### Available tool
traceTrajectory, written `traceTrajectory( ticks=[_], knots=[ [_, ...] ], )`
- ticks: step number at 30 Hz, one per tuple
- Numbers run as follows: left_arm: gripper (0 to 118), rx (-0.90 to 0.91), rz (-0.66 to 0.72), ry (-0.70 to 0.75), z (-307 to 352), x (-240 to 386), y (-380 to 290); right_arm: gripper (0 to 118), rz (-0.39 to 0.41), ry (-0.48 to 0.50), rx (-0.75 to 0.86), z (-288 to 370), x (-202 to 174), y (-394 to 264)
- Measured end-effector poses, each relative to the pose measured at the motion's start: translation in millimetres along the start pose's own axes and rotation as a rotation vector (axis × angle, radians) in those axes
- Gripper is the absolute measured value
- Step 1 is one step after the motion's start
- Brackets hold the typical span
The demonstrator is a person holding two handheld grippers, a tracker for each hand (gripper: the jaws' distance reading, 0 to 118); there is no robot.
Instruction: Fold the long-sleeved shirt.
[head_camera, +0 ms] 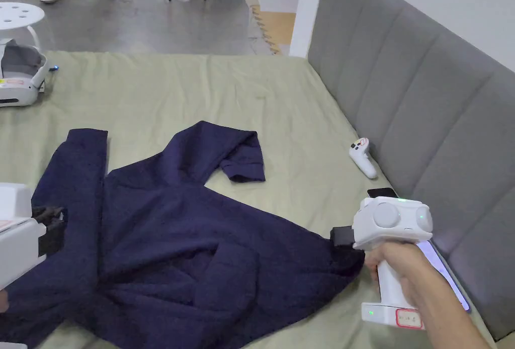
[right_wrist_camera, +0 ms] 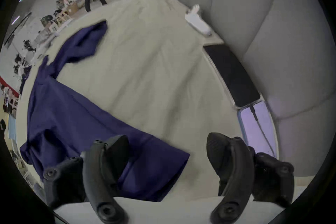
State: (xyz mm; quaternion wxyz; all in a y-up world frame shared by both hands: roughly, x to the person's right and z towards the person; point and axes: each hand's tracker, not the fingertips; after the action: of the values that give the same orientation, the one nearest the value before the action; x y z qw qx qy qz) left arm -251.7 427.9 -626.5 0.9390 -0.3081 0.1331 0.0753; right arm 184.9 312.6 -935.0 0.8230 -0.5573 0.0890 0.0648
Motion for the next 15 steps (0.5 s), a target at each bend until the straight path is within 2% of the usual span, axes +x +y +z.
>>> traceTrajectory(
  ticks=[3,5,6,14,15],
  knots=[
    [4,-0.007,0.006,-0.038,-22,2,15,83,-0.024,0.024,-0.044,-11,-9,-10],
    [4,-0.016,0.008,-0.044,-38,6,26,79,0.011,-0.014,0.002,-2,-18,-17],
    [4,-0.025,0.005,-0.052,-49,7,33,76,0.005,0.003,-0.015,-6,-12,-12],
    [4,-0.127,0.000,-0.097,-153,7,83,73,0.018,-0.016,-0.073,-4,-26,-15],
    [4,-0.145,-0.009,-0.095,-168,6,89,67,0.037,0.005,-0.074,-2,-26,-15]
  ],
)
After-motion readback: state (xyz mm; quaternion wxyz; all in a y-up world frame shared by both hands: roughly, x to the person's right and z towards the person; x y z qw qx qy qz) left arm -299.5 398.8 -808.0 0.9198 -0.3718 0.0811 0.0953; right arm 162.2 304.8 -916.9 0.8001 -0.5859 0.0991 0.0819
